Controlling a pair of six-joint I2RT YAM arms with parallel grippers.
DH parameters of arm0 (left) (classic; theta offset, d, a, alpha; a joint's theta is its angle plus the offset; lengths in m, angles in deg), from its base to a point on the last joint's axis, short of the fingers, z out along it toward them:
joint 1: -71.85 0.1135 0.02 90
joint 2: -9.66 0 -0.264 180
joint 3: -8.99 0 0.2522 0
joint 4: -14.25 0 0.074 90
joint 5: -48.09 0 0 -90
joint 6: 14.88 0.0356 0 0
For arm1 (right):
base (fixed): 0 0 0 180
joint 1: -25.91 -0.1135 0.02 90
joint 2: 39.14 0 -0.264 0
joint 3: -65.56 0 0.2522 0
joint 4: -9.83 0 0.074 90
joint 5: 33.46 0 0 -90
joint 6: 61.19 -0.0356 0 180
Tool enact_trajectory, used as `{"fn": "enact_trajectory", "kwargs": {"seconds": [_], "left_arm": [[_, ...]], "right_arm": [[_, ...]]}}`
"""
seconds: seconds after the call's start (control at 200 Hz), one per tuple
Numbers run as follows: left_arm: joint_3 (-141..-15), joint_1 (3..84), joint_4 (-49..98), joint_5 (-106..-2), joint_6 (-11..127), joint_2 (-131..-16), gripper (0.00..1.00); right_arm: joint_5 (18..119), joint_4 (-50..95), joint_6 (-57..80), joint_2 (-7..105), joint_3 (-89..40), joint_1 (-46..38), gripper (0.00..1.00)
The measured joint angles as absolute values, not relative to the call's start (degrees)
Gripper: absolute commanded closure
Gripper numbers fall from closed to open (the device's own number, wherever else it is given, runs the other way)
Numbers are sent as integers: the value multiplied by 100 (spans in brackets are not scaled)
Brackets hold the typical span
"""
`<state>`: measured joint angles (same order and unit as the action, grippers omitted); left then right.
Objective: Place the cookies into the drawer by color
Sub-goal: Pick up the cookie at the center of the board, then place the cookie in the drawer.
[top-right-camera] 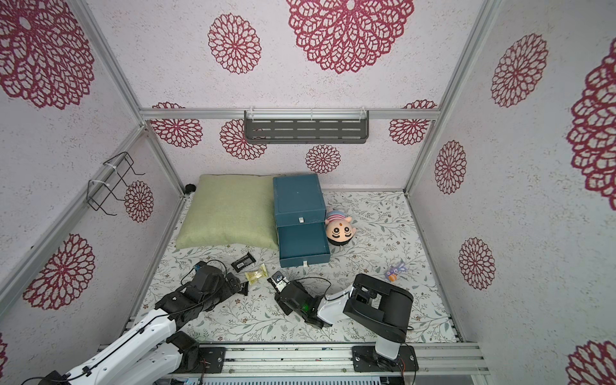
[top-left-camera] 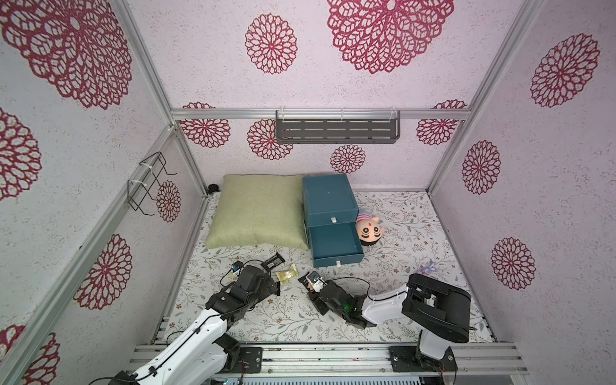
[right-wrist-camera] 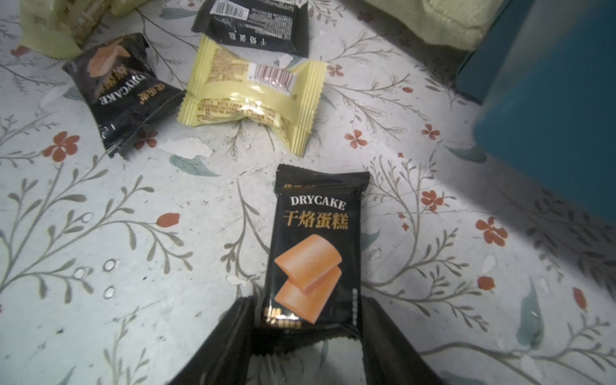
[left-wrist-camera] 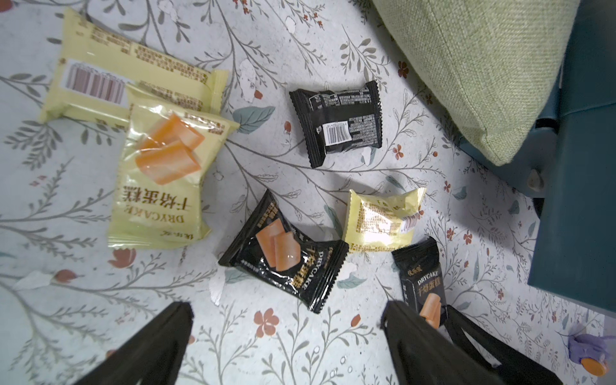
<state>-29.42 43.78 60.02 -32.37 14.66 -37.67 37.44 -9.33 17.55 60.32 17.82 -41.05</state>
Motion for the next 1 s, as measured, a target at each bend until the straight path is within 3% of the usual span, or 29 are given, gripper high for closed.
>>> {"fn": "enact_trajectory", "kwargs": {"seconds": [0.355,1.001], "left_arm": [[-2942,4378,6004,-3231,1466,-3761,3],[-2942,4391,6258,-2990,1420,-3157,3]], "right_arm": [[3716,-527,1785,5772,1778,-4201,55],[3720,131,1831,3458,1817,-4315,57]]}}
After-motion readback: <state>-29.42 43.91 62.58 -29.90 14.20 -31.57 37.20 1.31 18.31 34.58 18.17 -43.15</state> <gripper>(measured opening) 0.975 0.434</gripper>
